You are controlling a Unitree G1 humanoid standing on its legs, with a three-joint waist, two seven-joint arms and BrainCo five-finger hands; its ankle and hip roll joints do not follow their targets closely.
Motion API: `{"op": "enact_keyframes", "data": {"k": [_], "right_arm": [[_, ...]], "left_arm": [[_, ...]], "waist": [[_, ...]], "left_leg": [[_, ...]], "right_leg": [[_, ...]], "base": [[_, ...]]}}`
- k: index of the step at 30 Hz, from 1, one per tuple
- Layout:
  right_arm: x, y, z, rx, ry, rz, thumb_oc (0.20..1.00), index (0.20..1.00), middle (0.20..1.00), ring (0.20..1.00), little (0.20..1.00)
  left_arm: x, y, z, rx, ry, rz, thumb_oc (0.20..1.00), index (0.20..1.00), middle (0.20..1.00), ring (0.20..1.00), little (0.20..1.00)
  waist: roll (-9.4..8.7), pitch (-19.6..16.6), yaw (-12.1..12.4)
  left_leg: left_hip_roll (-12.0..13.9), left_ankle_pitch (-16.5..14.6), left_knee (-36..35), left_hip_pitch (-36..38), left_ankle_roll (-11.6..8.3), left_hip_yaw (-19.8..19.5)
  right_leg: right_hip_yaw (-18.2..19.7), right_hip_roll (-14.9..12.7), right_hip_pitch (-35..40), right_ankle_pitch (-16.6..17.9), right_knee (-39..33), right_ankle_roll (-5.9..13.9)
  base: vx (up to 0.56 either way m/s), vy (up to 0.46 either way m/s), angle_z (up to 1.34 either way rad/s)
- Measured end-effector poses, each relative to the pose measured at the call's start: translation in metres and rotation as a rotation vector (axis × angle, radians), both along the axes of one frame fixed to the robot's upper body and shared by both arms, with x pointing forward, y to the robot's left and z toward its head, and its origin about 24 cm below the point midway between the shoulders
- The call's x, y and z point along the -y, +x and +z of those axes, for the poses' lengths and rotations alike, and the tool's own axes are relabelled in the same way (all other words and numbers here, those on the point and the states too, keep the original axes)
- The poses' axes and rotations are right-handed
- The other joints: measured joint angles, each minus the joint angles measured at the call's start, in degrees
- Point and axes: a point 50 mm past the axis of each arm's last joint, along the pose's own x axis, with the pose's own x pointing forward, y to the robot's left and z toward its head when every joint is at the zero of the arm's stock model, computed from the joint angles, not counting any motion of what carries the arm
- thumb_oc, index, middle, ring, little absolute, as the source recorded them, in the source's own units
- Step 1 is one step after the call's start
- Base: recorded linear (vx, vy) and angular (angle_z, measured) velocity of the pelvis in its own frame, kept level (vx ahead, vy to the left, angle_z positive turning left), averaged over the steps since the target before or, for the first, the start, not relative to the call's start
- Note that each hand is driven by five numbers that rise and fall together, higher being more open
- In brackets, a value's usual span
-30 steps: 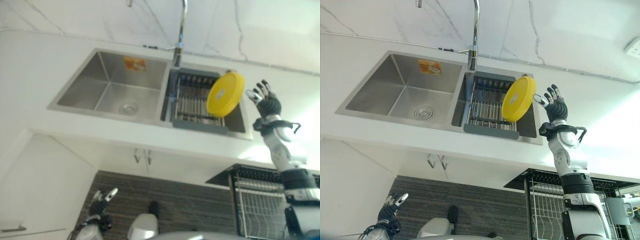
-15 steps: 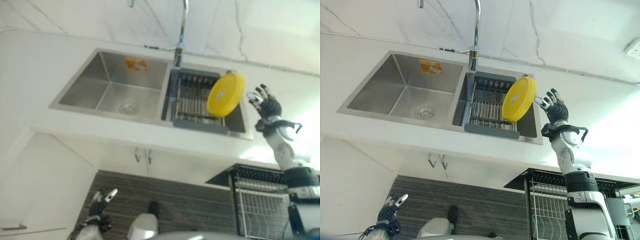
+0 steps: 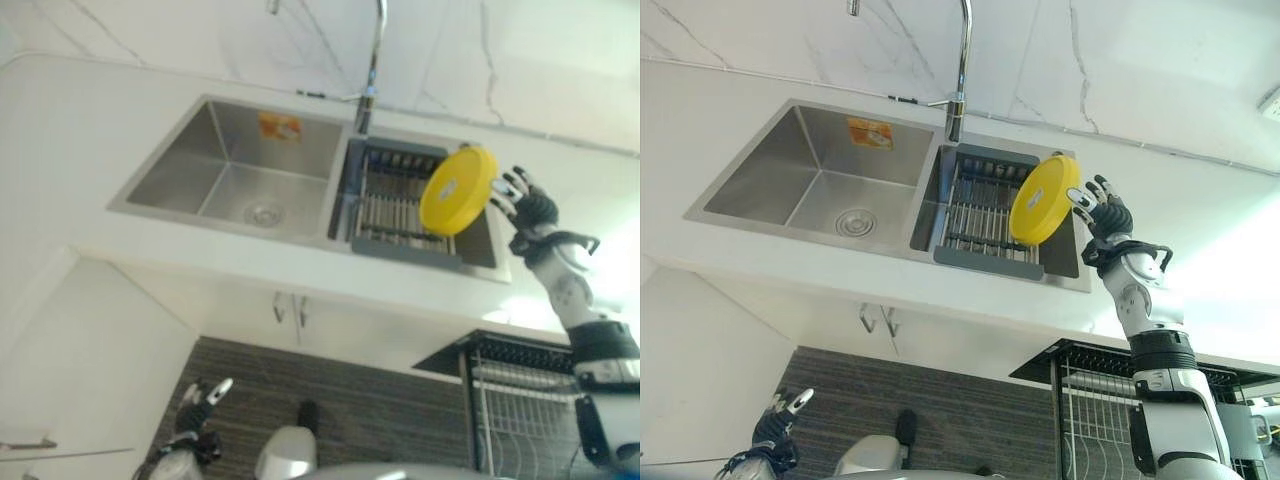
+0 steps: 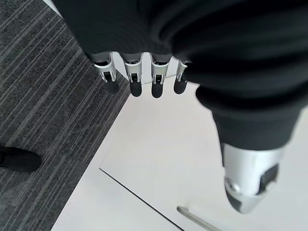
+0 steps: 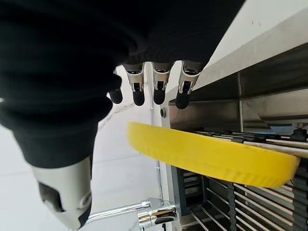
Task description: Place the dishes in the dishwasher.
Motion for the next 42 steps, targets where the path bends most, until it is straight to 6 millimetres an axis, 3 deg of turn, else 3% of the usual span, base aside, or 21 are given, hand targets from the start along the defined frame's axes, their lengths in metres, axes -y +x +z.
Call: {"op": "enact_keyframes", "data": {"k": [5, 17, 28, 42], "right_arm": [[0.002, 0.001, 0.004, -0.013, -0.009, 0.022, 1.0, 1.0, 1.0, 1.0, 1.0], [0.001, 0.004, -0.008, -0.089, 0.012, 0.06, 1.0, 1.0, 1.0, 1.0, 1.0], [-0.002, 0.011, 0.002, -0.095, 0.018, 0.074, 1.0, 1.0, 1.0, 1.0, 1.0], [0.009, 0.015, 0.001, -0.156, 0.018, 0.046, 1.0, 1.0, 1.0, 1.0, 1.0]], "left_arm": [[0.0, 0.0, 0.0, 0.002, -0.004, 0.006, 1.0, 1.0, 1.0, 1.0, 1.0], [-0.001, 0.0, -0.001, -0.004, -0.004, 0.009, 1.0, 1.0, 1.0, 1.0, 1.0], [-0.002, 0.001, -0.001, -0.004, -0.009, 0.026, 1.0, 1.0, 1.0, 1.0, 1.0], [-0.003, 0.0, -0.002, -0.009, -0.008, 0.029, 1.0, 1.0, 1.0, 1.0, 1.0]], "waist": [[-0.08, 0.01, 0.07], [-0.43, 0.19, 1.09], [-0.61, 0.69, 1.14], [-0.54, 0.78, 1.27]], "left_leg": [[0.01, 0.09, -0.01, -0.11, -0.07, -0.1], [-0.06, 0.31, 0.04, -0.58, -0.06, -0.76], [-0.09, 0.71, -0.29, -0.61, -0.25, -1.41], [-0.17, 0.74, -0.3, -0.61, -0.25, -1.56]], "right_leg": [[-0.03, 0.05, 0.01, 0.0, -0.15, 0.0], [-0.54, 0.16, 0.04, 0.0, -0.42, 0.0], [-1.38, 0.2, 0.16, 0.0, -0.45, -0.01], [-1.42, 0.24, 0.27, 0.0, -0.5, -0.01]], "base": [[0.0, 0.0, 0.0], [0.0, -0.004, 0.03], [-0.01, -0.002, 0.03], [0.0, 0.0, 0.0]]}}
